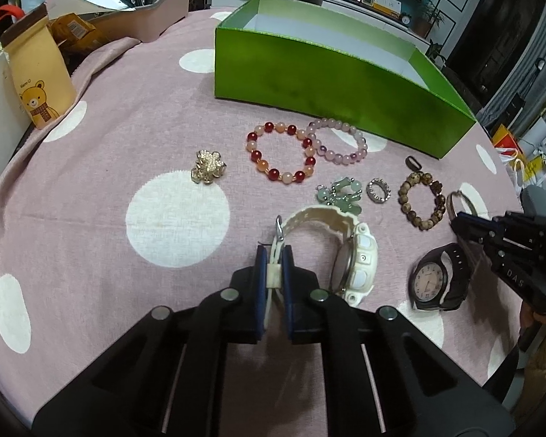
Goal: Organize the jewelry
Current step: 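Carry the cream watch and silver bangle into the green box and release both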
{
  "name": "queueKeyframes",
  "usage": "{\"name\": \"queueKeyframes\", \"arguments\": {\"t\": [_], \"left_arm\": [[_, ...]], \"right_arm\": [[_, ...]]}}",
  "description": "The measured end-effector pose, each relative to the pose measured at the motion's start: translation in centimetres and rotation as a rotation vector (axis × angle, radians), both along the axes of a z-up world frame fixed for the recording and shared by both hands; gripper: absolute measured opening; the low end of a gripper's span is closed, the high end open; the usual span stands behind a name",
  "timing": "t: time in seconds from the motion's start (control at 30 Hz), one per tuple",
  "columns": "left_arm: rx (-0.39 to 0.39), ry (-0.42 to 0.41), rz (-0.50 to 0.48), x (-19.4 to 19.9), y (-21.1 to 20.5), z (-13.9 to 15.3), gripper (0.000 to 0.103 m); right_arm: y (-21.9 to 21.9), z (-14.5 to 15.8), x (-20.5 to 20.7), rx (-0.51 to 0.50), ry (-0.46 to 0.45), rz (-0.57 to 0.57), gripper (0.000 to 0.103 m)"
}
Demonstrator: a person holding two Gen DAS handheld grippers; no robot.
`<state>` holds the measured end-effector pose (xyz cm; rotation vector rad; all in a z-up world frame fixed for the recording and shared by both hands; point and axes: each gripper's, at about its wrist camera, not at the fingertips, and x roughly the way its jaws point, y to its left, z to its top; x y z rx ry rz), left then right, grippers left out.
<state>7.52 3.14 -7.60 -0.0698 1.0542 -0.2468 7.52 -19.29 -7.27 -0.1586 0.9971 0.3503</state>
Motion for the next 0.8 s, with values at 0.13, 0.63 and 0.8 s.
{"name": "queueKeyframes", "arguments": {"t": [0.13, 0.63, 0.8], "left_arm": [[-0.016, -0.017, 0.004, -0.5, 0.1, 0.7, 0.008], [-0.027, -0.112, 0.023, -1.4, 0.2, 5.6, 0.008], [-0.024, -0.155, 0.024, -1.0, -0.1, 7.6, 0.008]], "right_arm": [[-1.5, 1.1, -1.0, 0.139, -0.034, -0.094, 0.003], [-1.9, 4.0, -4.0, 0.362, -0.135, -0.146, 0.003], [-2.5, 5.3, -4.0, 0.378, -0.172, -0.143, 0.003]]}}
